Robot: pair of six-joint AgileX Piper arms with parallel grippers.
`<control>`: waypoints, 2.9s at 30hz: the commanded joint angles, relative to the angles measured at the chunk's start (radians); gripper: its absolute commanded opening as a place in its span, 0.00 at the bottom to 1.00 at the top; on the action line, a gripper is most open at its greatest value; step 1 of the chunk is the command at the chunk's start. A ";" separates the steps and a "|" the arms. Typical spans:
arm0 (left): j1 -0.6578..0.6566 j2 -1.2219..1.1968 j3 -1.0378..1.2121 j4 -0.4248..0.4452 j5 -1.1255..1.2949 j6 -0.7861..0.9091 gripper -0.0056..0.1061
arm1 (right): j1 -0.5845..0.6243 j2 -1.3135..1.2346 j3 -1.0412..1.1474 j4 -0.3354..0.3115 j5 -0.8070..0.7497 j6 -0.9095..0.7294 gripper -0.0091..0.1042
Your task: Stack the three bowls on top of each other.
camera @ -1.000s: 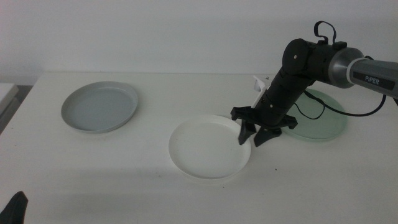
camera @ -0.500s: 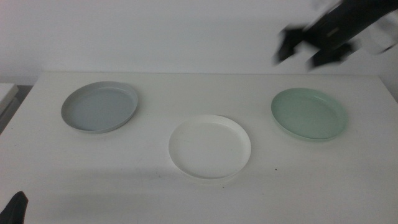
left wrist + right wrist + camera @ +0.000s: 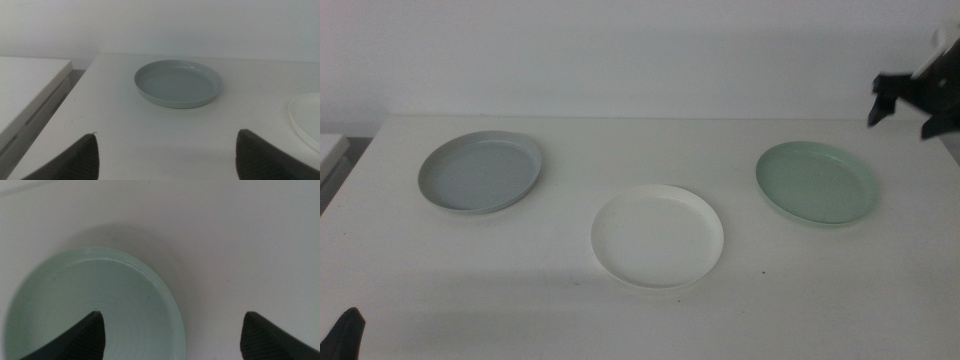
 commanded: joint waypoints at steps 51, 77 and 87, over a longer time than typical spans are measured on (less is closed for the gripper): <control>0.001 -0.004 0.001 0.004 -0.012 0.000 0.89 | 0.455 -0.083 0.205 0.179 -0.036 -0.062 0.07; 0.001 -0.004 0.001 0.004 -0.012 0.000 0.89 | 0.453 -0.216 0.203 0.172 0.074 -0.230 0.89; 0.001 -0.004 0.001 0.004 -0.012 0.000 0.89 | 0.425 -0.866 0.494 0.287 -0.088 -0.459 0.88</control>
